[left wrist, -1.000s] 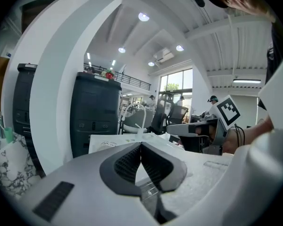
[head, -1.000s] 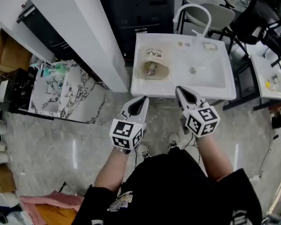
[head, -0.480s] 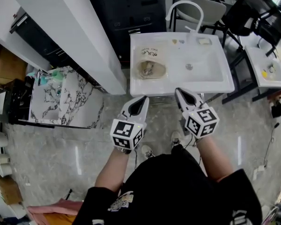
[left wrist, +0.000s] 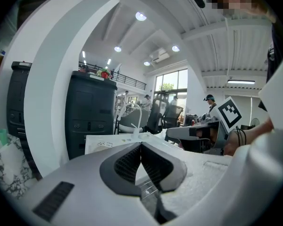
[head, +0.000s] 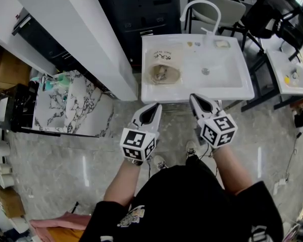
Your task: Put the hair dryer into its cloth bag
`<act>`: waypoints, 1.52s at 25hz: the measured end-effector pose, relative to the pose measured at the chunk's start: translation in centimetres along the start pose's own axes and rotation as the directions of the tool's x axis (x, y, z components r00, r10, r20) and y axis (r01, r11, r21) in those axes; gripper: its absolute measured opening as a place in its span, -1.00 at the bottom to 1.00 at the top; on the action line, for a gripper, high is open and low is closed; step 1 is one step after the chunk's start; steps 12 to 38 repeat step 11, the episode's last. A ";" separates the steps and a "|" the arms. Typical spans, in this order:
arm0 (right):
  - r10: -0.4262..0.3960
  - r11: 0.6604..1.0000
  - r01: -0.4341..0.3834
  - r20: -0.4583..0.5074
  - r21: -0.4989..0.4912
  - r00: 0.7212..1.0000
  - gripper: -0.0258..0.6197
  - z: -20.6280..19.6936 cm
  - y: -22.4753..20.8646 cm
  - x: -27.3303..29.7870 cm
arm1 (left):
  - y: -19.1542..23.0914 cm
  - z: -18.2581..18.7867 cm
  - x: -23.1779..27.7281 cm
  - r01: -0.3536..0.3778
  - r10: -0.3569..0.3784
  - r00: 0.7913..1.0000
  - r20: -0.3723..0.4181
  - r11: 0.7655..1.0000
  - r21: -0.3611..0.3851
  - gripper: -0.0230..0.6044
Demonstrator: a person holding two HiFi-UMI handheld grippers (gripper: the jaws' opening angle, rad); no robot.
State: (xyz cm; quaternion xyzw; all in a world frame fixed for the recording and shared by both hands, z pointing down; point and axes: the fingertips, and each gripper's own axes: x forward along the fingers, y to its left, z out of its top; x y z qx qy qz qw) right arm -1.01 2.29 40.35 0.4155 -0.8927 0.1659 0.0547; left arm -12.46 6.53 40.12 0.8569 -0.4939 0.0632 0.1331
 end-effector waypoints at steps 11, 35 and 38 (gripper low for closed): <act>0.008 1.000 -0.008 0.000 0.006 1.000 -0.93 0.4 -0.3 0.3 | 0.1 0.4 0.5 -0.001 0.001 1.000 0.006 1.000 -0.004 -0.92; 0.008 1.000 -0.008 0.000 0.006 1.000 -0.93 0.4 -0.3 0.3 | 0.1 0.4 0.5 -0.001 0.001 1.000 0.006 1.000 -0.004 -0.92; 0.008 1.000 -0.008 0.000 0.006 1.000 -0.93 0.4 -0.3 0.3 | 0.1 0.4 0.5 -0.001 0.001 1.000 0.006 1.000 -0.004 -0.92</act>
